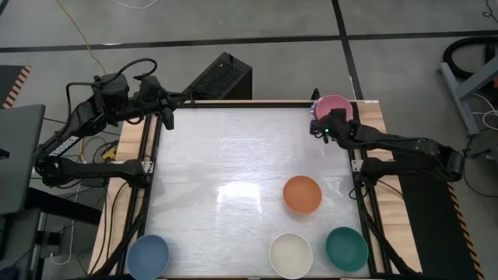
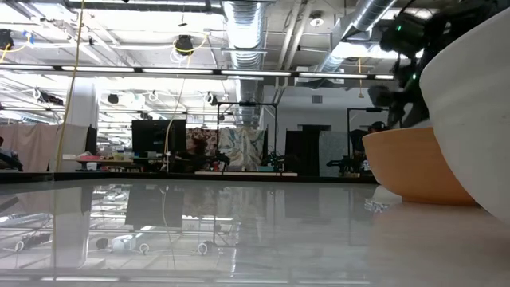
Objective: Nest bowls inside each other
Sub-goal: Stack the pink bowl on top of the orange bowl, then stack the blue bowl on top of the pink bowl
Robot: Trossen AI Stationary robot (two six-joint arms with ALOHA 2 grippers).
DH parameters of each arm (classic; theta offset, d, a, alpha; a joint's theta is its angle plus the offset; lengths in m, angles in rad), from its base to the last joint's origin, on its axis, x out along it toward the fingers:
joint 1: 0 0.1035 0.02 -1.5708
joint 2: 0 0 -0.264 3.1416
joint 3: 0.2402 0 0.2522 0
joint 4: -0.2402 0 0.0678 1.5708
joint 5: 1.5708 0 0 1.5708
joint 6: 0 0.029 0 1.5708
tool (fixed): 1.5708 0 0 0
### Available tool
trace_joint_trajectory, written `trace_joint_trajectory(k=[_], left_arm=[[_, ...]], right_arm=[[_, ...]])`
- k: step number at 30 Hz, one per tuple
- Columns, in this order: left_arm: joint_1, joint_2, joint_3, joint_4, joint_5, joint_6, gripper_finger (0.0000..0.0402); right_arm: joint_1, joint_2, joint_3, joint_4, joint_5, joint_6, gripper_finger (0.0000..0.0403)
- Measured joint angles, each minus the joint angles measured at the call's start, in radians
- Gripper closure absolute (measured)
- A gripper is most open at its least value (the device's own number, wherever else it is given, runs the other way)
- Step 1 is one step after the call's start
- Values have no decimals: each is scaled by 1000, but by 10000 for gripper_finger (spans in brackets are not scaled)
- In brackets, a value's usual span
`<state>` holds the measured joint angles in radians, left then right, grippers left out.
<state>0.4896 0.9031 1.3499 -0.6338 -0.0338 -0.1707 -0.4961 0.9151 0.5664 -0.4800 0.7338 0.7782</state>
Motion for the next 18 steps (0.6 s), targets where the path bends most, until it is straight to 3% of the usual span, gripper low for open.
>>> trace_joint_trajectory(k=[6, 18], left_arm=[[0, 0, 0, -2, 0, -12, 384], [0, 0, 0, -7, 14, -34, 384]], right_arm=[[12, -118, 66, -18, -75, -96, 232], [42, -242, 94, -91, -595, -7, 232]])
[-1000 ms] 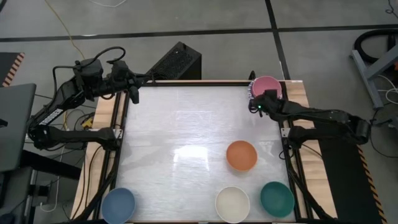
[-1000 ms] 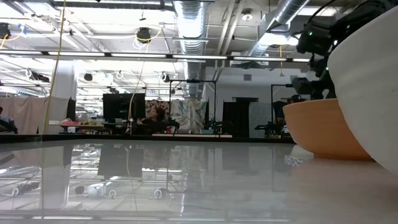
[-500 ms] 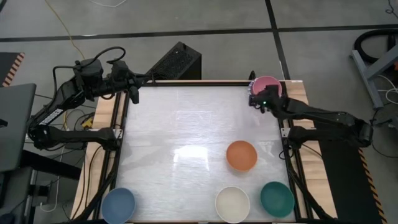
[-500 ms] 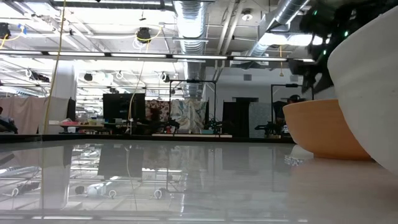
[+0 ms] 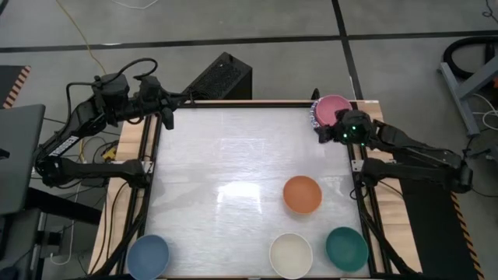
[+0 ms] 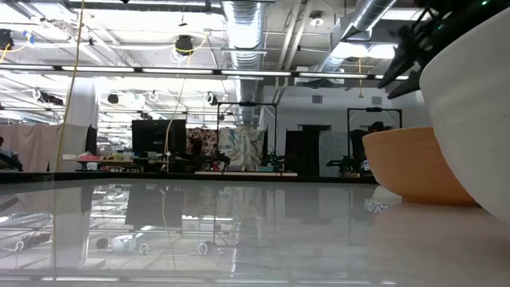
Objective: Nest bowls inside each other
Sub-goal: Stack the blue bowl on top of the pink bowl
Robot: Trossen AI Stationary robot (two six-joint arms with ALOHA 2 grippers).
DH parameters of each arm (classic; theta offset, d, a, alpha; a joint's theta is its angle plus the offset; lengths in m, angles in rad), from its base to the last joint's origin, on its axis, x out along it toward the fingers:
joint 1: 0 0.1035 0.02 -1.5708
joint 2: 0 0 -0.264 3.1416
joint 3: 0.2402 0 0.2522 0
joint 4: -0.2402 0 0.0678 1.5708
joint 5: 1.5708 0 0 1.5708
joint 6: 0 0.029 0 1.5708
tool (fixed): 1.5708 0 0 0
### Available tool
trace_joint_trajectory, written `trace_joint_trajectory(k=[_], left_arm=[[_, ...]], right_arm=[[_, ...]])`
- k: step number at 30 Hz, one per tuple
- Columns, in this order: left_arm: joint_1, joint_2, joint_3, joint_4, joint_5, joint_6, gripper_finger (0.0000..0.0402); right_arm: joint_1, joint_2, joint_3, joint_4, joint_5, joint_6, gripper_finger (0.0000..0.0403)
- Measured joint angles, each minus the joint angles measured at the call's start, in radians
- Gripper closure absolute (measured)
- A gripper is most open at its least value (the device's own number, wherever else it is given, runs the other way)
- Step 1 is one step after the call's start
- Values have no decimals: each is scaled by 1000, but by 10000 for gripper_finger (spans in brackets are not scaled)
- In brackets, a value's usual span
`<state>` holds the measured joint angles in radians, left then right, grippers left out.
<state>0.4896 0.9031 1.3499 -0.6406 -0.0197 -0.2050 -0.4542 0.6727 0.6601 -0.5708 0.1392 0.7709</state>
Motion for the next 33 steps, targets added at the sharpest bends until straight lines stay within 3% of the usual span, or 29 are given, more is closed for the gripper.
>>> trace_joint_trajectory(k=[3, 8, 13, 16, 20, 25, 33], left_arm=[[0, 0, 0, -18, 39, -2, 384], [0, 0, 0, -118, 128, 13, 382], [-21, 0, 0, -372, 349, 25, 351], [-88, 11, 0, -563, 405, 20, 319], [-217, 31, 0, -708, 394, -9, 275], [-378, 33, 0, -722, 356, -112, 237], [-639, 49, 0, -728, 224, -285, 225]], right_arm=[[58, 1, 0, 11, -73, 12, 232], [200, 2, 0, 6, -83, 15, 232], [319, 10, 0, -7, -17, 50, 232], [363, 16, 0, -6, 17, 52, 232], [393, 36, 0, -5, 43, 69, 232], [396, 48, 0, -3, 44, 72, 232], [399, 61, 0, 3, 43, 77, 232]])
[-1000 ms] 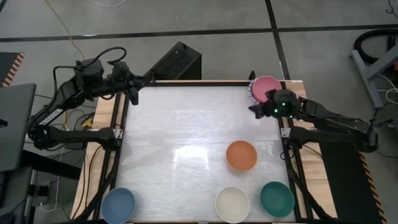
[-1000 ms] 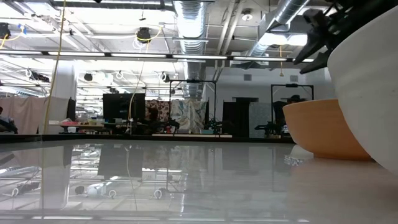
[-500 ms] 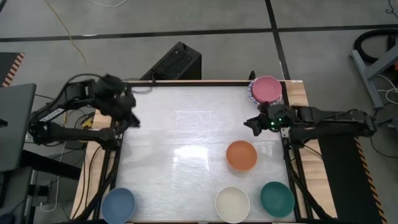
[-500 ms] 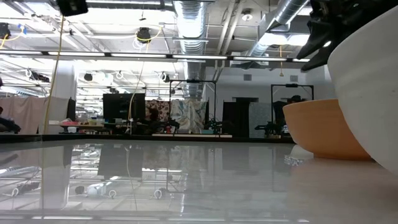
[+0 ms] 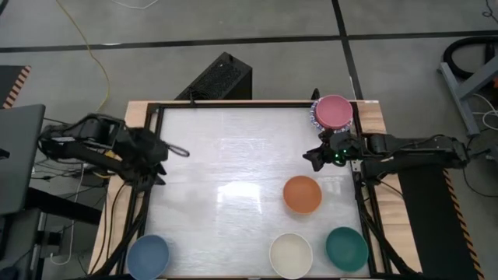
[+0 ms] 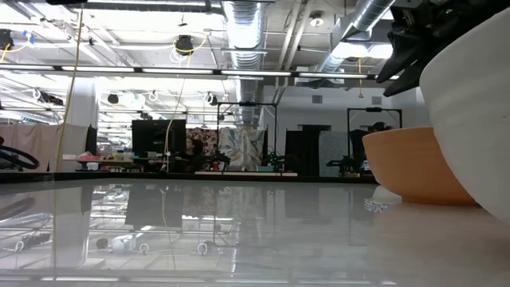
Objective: Nest bowls inside each other
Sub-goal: Stack the blue bowl on top of the pink bowl
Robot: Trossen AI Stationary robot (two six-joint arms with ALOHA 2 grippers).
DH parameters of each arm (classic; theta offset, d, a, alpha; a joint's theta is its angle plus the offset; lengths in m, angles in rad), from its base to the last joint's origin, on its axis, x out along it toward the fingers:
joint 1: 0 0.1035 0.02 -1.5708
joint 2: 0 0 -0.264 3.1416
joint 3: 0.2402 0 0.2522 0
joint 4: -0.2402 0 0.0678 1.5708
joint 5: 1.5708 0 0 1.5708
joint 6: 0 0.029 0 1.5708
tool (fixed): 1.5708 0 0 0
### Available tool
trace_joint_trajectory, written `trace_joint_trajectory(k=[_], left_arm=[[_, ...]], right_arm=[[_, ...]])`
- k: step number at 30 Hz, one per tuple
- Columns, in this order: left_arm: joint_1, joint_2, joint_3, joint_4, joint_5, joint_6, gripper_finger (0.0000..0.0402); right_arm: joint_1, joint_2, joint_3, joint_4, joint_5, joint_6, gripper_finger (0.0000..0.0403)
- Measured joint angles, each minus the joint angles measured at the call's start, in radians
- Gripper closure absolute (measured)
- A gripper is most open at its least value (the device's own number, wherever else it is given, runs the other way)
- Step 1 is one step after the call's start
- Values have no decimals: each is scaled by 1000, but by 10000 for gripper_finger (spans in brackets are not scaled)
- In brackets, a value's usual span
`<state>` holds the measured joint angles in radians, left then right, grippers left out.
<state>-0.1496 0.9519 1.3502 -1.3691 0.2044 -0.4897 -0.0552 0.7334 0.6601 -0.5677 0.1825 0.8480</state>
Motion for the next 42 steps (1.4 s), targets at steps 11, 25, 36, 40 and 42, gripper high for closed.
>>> trace_joint_trajectory(k=[11, 25, 36, 40, 42], left_arm=[[-267, 152, 0, -31, -72, -39, 225], [-524, 264, -39, 83, -92, -120, 226], [-620, 266, -253, 240, -54, -180, 226], [-639, 266, -329, 372, -8, -189, 226], [-653, 266, -366, 431, -1, -196, 226]], right_arm=[[4, 8, 0, 5, 0, -7, 232], [4, 8, 0, 8, 1, -11, 232], [3, 8, 0, 8, 1, -10, 232], [3, 8, 0, 8, 1, -10, 232], [3, 8, 0, 12, 1, -9, 232]])
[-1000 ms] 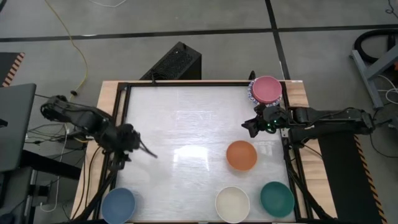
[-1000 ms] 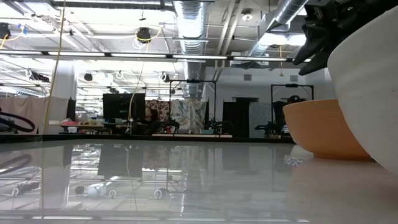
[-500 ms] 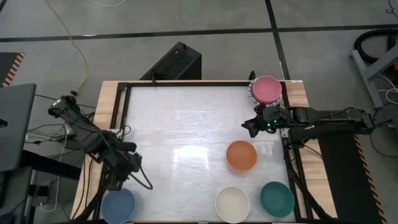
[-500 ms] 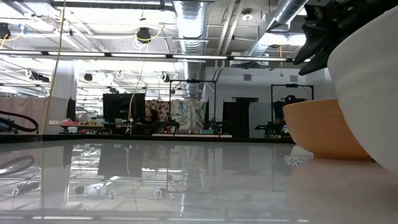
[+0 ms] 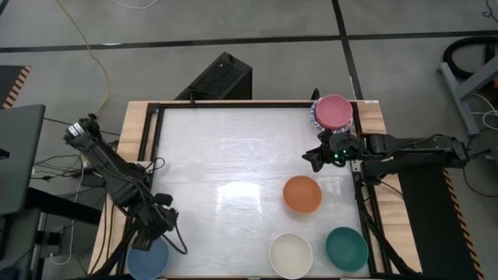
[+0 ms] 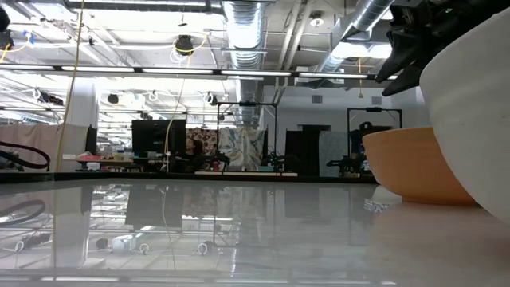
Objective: Nest bowls inside each other
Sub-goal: Stack the blue bowl on top of the pink bowl
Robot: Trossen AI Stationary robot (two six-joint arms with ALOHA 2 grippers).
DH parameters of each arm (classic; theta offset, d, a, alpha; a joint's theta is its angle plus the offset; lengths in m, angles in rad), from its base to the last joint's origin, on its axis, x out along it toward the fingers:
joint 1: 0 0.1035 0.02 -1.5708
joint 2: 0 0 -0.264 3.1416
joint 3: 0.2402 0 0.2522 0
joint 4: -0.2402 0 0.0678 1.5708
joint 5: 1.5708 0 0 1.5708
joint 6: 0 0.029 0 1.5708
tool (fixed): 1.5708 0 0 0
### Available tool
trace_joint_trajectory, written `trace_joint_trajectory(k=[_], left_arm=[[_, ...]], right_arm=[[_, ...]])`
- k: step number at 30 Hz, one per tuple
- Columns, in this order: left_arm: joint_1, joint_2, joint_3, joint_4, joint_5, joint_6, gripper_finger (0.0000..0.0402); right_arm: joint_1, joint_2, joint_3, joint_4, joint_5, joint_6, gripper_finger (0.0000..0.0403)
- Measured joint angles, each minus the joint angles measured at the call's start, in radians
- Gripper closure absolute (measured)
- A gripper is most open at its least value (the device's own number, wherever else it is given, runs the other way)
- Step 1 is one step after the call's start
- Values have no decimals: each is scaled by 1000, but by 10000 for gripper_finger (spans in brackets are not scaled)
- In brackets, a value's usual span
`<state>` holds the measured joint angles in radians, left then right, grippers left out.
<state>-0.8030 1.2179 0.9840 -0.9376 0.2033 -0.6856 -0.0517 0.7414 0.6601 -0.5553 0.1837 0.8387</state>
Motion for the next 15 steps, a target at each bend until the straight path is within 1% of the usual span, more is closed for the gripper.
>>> trace_joint_trajectory(k=[6, 11, 15], left_arm=[[-34, 0, -84, 43, -6, -18, 226], [-70, 0, -147, 151, -6, -42, 226], [-89, 0, -186, 191, -6, -69, 226]], right_arm=[[0, 0, 0, 22, 0, 2, 232], [0, 0, 0, 21, 0, 6, 232], [0, 0, 0, 21, 0, 10, 232]])
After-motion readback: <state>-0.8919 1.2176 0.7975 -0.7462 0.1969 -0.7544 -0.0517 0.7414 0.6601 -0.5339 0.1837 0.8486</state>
